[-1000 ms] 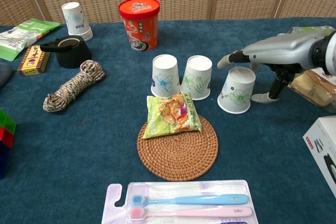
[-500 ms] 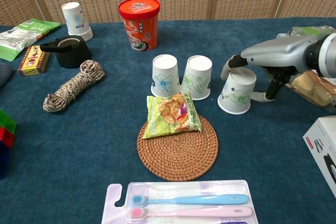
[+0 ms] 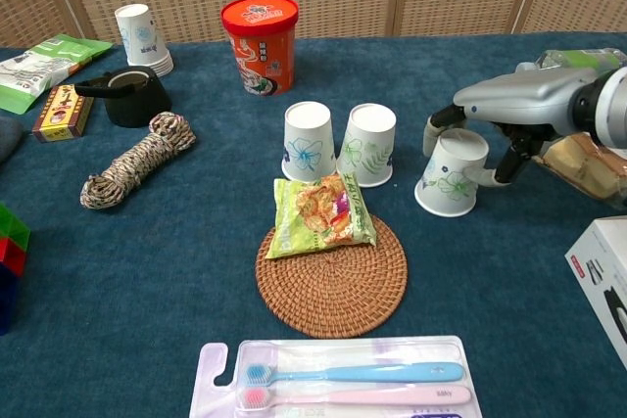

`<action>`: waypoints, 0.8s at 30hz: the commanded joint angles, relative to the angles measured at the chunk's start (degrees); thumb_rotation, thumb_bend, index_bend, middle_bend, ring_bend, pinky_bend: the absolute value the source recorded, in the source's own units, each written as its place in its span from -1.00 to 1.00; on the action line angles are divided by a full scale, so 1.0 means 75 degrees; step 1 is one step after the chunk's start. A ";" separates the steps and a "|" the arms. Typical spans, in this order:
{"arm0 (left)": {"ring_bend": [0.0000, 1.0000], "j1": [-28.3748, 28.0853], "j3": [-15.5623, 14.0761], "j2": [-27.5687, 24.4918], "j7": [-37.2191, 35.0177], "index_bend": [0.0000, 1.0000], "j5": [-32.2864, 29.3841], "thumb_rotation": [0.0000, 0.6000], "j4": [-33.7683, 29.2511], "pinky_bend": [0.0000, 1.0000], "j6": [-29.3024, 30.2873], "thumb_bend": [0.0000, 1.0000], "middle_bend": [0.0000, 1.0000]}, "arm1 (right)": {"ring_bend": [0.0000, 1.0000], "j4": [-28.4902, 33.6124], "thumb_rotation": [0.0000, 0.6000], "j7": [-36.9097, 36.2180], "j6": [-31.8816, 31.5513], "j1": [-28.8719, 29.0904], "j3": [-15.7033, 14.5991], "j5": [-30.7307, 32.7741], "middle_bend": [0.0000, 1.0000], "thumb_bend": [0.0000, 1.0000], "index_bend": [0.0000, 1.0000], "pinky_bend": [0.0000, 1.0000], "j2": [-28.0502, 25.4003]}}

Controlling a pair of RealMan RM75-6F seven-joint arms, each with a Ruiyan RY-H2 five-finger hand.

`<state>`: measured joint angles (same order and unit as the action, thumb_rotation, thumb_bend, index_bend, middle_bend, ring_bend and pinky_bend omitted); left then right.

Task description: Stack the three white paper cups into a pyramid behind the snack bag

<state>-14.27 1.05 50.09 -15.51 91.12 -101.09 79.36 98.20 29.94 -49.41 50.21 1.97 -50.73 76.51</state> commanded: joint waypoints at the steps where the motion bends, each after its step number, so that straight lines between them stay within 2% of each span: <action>1: -1.00 -0.0013 0.0007 0.0012 0.0004 -0.86 0.0003 1.00 -0.0005 -0.59 -0.0025 -0.10 -1.00 | -0.54 0.0069 1.00 -0.0039 -0.0039 -0.0026 0.0008 -0.0041 -0.48 0.06 -0.37 0.45 -0.0052; 7: -1.00 -0.0051 0.0032 0.0035 0.0031 -0.86 0.0022 1.00 -0.0013 -0.58 -0.0078 -0.10 -1.00 | -0.51 0.0292 1.00 -0.0023 -0.0124 -0.0039 0.0026 -0.0073 -0.46 0.06 -0.36 0.45 -0.0214; 24: -1.00 -0.0012 -0.0010 -0.0030 0.0328 -0.86 0.0170 1.00 -0.0202 -0.57 -0.0060 -0.10 -1.00 | -0.51 0.1310 1.00 0.0134 0.0094 0.0476 0.0476 0.0168 -0.46 0.06 -0.35 0.45 -0.1174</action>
<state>-14.36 0.98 49.88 -13.08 92.37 -102.57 78.92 107.64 30.89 -49.06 53.45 5.36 -49.68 68.10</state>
